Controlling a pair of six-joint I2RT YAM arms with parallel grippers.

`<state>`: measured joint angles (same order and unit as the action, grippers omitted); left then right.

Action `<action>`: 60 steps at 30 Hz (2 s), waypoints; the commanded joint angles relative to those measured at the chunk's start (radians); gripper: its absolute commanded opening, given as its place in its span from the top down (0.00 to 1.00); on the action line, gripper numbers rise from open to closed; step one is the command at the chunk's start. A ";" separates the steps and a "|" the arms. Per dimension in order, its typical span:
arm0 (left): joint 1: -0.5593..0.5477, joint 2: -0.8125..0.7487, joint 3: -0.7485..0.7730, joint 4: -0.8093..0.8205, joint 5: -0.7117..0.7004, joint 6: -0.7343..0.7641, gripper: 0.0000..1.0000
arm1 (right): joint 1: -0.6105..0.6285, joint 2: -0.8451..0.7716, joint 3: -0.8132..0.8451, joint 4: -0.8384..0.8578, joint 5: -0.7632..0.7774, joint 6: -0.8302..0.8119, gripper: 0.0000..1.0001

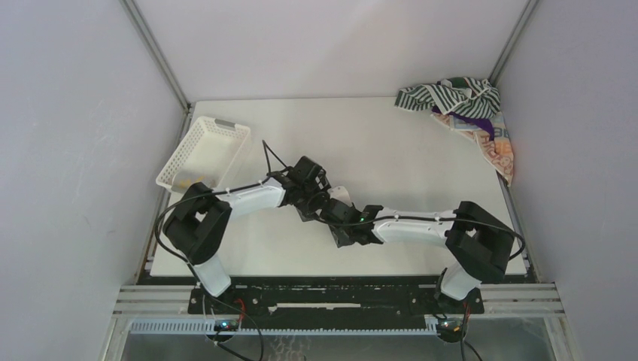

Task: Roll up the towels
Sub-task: Pick up the towel at the center of the board, then place the towel in the bin.

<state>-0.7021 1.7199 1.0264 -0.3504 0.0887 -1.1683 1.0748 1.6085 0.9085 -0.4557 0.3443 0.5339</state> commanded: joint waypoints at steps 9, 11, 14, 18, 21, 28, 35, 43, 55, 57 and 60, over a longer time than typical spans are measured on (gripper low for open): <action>-0.028 0.015 -0.028 0.057 0.044 -0.062 0.15 | -0.142 -0.045 -0.139 0.234 -0.404 0.043 0.57; -0.032 0.038 -0.029 0.071 0.065 -0.072 0.16 | -0.171 -0.051 -0.164 0.271 -0.449 0.058 0.58; -0.045 0.055 -0.031 0.082 0.060 -0.078 0.19 | -0.194 -0.049 -0.176 0.285 -0.470 0.061 0.58; -0.053 0.089 -0.030 0.086 0.071 -0.079 0.25 | -0.210 -0.036 -0.178 0.295 -0.489 0.065 0.58; -0.066 0.107 -0.047 0.101 0.081 -0.088 0.31 | -0.216 -0.030 -0.178 0.303 -0.490 0.069 0.58; -0.080 0.112 -0.092 0.145 0.090 -0.119 0.60 | -0.235 -0.060 -0.180 0.311 -0.478 0.069 0.55; -0.062 0.056 -0.092 0.137 0.062 -0.109 0.83 | -0.243 -0.199 -0.169 0.286 -0.459 0.023 0.23; 0.031 -0.104 -0.108 0.125 0.049 -0.082 0.83 | -0.292 -0.491 -0.135 0.175 -0.416 -0.074 0.07; 0.303 -0.290 0.010 -0.020 0.078 0.020 0.81 | -0.454 -0.809 -0.140 0.035 -0.268 -0.218 0.00; 0.362 -0.302 0.054 -0.054 0.089 0.044 0.81 | -0.477 -0.820 -0.145 0.034 -0.259 -0.230 0.00; 0.453 -0.315 0.130 -0.113 0.088 0.085 0.81 | -0.494 -0.817 -0.155 0.035 -0.243 -0.238 0.00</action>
<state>-0.3443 1.4681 1.0172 -0.3954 0.1616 -1.1637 0.6041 0.7933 0.7425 -0.4076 0.0509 0.3489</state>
